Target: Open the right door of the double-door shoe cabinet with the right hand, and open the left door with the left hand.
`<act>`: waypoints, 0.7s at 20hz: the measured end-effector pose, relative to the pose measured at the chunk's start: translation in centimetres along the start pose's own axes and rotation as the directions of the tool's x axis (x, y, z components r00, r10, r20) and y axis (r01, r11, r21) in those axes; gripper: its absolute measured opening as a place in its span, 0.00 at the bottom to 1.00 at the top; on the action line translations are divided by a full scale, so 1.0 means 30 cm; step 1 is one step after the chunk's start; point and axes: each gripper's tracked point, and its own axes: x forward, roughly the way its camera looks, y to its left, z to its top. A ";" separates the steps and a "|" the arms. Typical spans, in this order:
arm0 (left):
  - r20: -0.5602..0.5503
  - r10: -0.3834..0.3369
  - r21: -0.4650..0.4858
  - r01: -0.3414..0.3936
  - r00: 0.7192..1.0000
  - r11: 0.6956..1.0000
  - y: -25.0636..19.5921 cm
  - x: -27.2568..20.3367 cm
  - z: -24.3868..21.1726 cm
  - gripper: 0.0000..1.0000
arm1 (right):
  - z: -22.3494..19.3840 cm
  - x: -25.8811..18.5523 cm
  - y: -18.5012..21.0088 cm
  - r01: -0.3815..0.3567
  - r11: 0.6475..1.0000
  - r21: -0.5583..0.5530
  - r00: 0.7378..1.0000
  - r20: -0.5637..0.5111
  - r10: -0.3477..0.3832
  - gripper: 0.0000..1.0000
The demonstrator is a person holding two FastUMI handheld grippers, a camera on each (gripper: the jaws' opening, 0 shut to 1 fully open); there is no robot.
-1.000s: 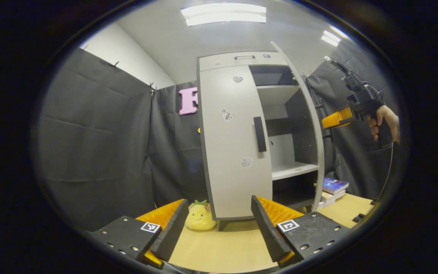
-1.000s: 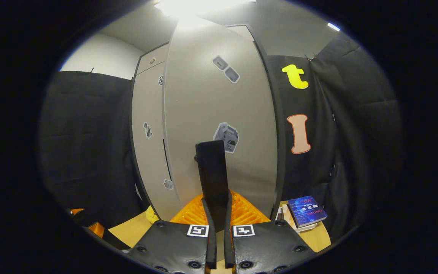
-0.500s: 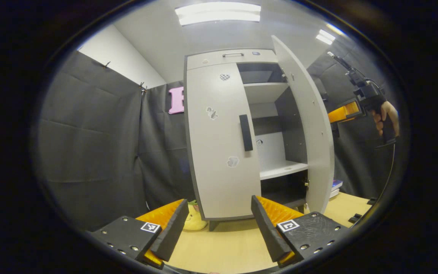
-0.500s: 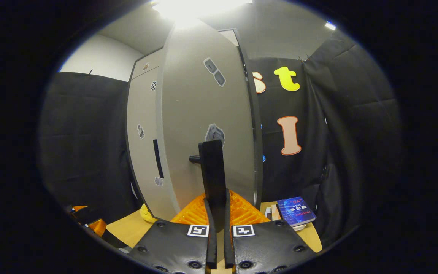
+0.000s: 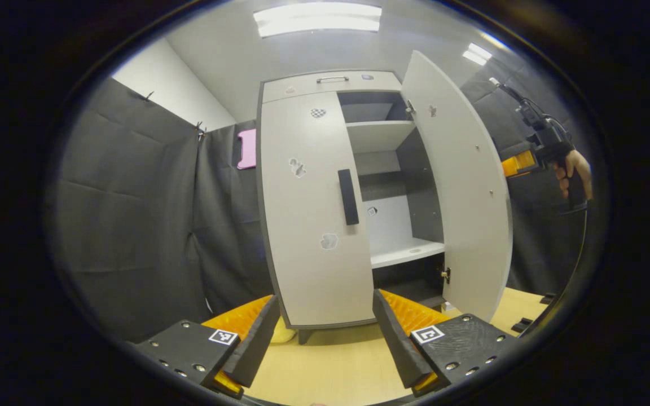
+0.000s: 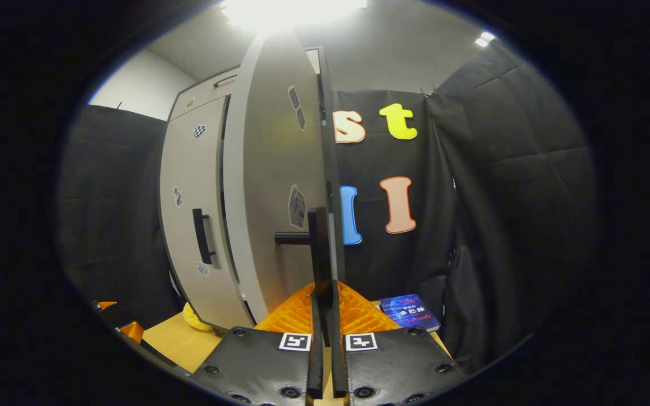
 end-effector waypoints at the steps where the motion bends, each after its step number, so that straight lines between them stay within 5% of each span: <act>1: 0.000 -0.001 -0.001 0.001 1.000 1.000 -0.002 0.008 0.004 0.95 | 0.005 0.002 -0.024 0.017 1.000 0.001 1.000 0.000 -0.017 0.08; 10: -0.023 -0.083 -0.135 0.079 0.996 0.988 -0.048 0.229 0.099 0.96 | -0.030 -0.092 -0.037 0.035 0.999 0.007 0.999 0.008 -0.035 0.00; 13: -0.003 -0.122 -0.125 0.121 0.992 0.985 -0.065 0.328 0.162 0.95 | -0.037 -0.162 -0.025 0.046 0.997 -0.054 0.999 0.025 -0.044 0.17; 14: 0.001 -0.130 -0.114 0.130 0.991 0.985 -0.074 0.357 0.181 0.95 | -0.039 -0.182 -0.016 0.038 0.996 -0.077 0.999 0.036 -0.036 0.38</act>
